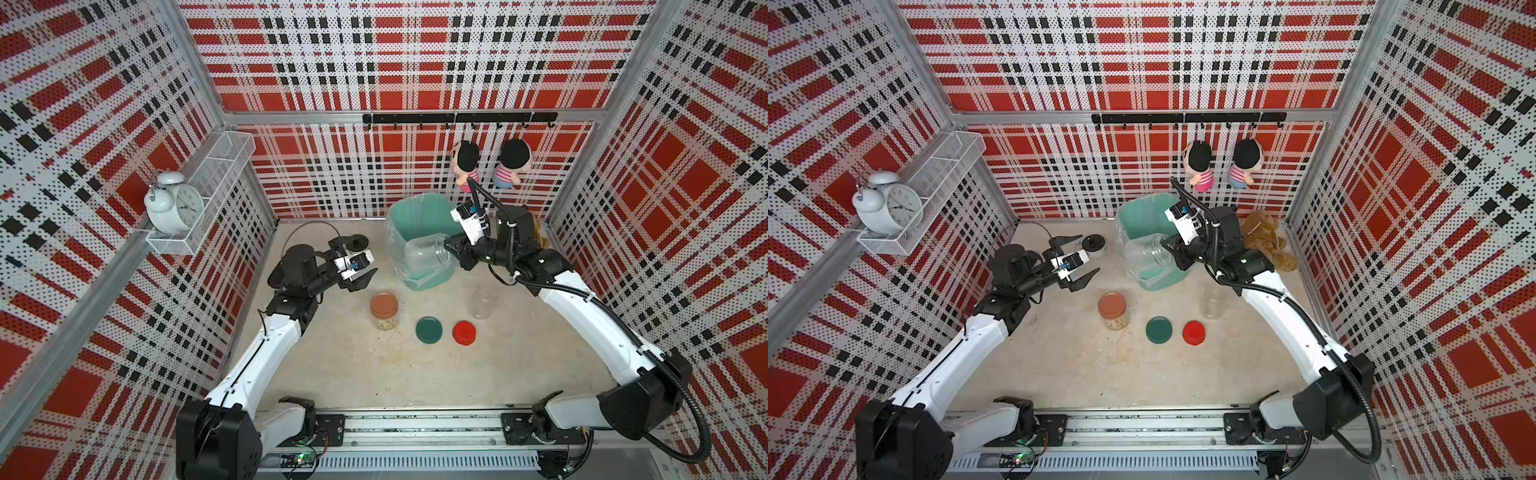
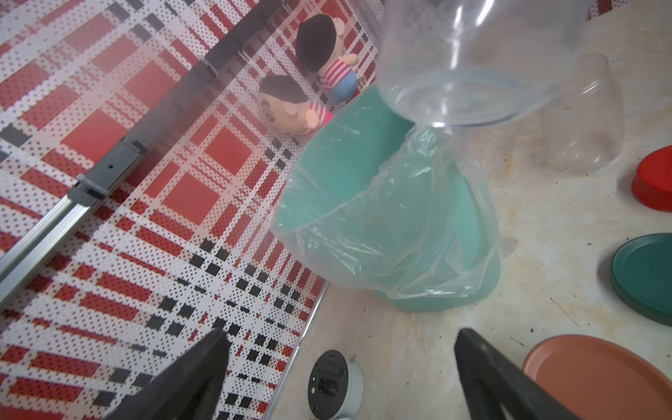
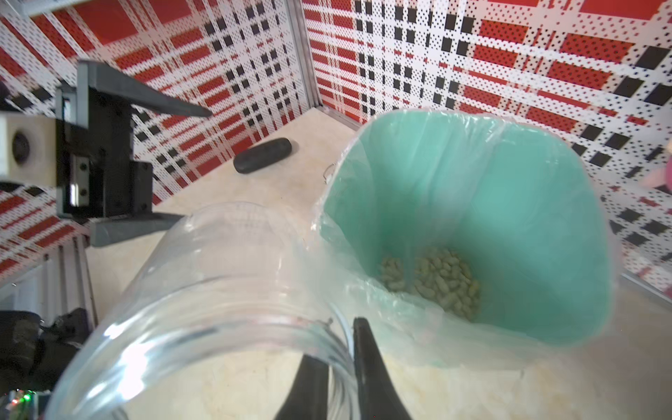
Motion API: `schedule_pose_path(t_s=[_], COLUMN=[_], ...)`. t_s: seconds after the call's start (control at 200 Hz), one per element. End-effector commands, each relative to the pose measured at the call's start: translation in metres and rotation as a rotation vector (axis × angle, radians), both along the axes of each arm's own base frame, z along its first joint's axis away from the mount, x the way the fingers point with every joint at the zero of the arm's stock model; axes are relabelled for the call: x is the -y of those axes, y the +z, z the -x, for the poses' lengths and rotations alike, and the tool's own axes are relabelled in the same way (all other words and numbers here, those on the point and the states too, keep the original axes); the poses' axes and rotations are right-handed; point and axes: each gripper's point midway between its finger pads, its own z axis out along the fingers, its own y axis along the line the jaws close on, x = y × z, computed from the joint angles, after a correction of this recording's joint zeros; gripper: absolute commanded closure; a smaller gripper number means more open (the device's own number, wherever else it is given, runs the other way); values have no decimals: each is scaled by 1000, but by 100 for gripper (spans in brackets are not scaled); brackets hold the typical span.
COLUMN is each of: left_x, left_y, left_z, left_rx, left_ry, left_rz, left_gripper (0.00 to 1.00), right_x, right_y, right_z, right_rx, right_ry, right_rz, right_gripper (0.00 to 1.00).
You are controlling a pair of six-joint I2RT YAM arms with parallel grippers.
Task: Empty moldy peanuts from jars
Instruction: Place the jar at the center of the board.
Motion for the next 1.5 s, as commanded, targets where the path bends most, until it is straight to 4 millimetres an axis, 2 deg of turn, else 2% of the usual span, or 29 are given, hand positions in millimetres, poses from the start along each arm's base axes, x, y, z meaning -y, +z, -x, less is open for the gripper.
schedule_pose_path(t_s=[0.0, 0.185, 0.326, 0.616, 0.917, 1.107, 1.498], left_x=[-8, -24, -31, -39, -44, -47, -53], left_y=[12, -4, -15, -18, -19, -21, -16], left_z=[-3, -18, -25, -27, -23, -24, -22], left_rx=[17, -41, -84, -108, -115, -117, -110], left_ry=[20, 95, 135, 198, 217, 230, 236], left_rz=[90, 168, 235, 313, 331, 331, 343], left_gripper=[2, 2, 2, 2, 2, 2, 2], right_x=[22, 50, 56, 46, 35, 32, 23], right_y=[-1, -33, -57, -88, -128, -151, -184], right_z=[13, 20, 26, 14, 5, -5, -29], right_rx=[74, 50, 45, 19, -45, -68, -94], right_ry=[-18, -109, -129, -135, -50, -19, 14], right_rz=[142, 289, 380, 547, 722, 785, 882], right_gripper=[100, 100, 100, 100, 100, 100, 100])
